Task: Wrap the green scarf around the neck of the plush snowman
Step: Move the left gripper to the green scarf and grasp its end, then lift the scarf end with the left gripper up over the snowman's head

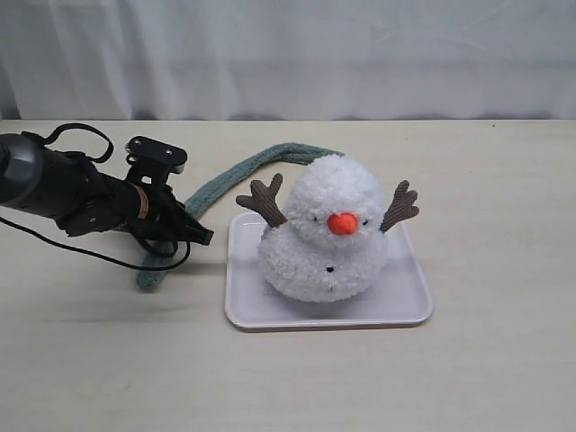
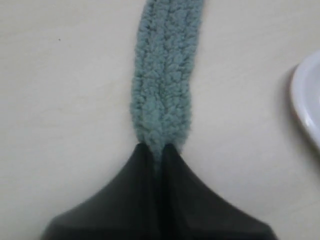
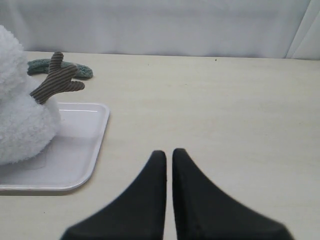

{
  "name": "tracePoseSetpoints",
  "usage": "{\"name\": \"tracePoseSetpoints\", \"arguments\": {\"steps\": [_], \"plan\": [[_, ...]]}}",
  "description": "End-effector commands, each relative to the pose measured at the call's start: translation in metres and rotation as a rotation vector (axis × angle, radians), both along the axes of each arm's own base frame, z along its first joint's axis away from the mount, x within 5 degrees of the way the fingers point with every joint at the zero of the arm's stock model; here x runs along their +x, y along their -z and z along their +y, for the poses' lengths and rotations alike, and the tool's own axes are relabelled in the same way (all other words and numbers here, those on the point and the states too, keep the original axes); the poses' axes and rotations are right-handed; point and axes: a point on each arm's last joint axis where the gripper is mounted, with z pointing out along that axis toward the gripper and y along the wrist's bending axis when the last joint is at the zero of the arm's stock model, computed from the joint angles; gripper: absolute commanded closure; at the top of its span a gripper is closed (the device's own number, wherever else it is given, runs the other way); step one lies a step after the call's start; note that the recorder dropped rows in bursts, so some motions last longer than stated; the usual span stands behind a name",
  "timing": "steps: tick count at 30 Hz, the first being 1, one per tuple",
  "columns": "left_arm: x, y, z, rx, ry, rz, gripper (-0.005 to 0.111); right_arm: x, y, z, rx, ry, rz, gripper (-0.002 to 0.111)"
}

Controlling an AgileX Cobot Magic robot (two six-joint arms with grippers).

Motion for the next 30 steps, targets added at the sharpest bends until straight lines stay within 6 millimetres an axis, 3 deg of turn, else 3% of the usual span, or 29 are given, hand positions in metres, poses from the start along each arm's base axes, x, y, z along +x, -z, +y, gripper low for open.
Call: {"name": "tracePoseSetpoints", "arguments": {"steps": [1,7,14,18,22,24,30], "plan": [[-0.008,0.012,0.011,0.095,-0.063,0.104,0.107,0.000,0.000,0.000,0.001,-0.004,-0.012,0.104],[-0.010,0.003,0.016,0.144,-0.090,0.125,0.107,0.000,0.000,0.000,0.001,-0.004,-0.012,0.104],[-0.018,-0.082,0.012,0.119,-0.120,-0.022,0.107,0.000,0.000,0.000,0.001,-0.004,-0.012,0.104],[-0.050,-0.168,-0.024,-0.005,0.001,-0.247,0.107,0.000,0.000,0.000,0.001,-0.004,-0.012,0.104],[-0.085,-0.220,-0.053,-0.143,0.138,-0.408,0.107,0.000,0.000,0.000,0.001,-0.004,-0.012,0.104],[-0.104,-0.241,-0.068,-0.223,0.221,-0.479,0.107,0.000,0.000,0.000,0.001,-0.004,-0.012,0.104],[-0.136,-0.269,-0.099,-0.412,0.406,-0.608,0.107,0.000,0.000,0.000,0.001,-0.004,-0.012,0.104]]}}
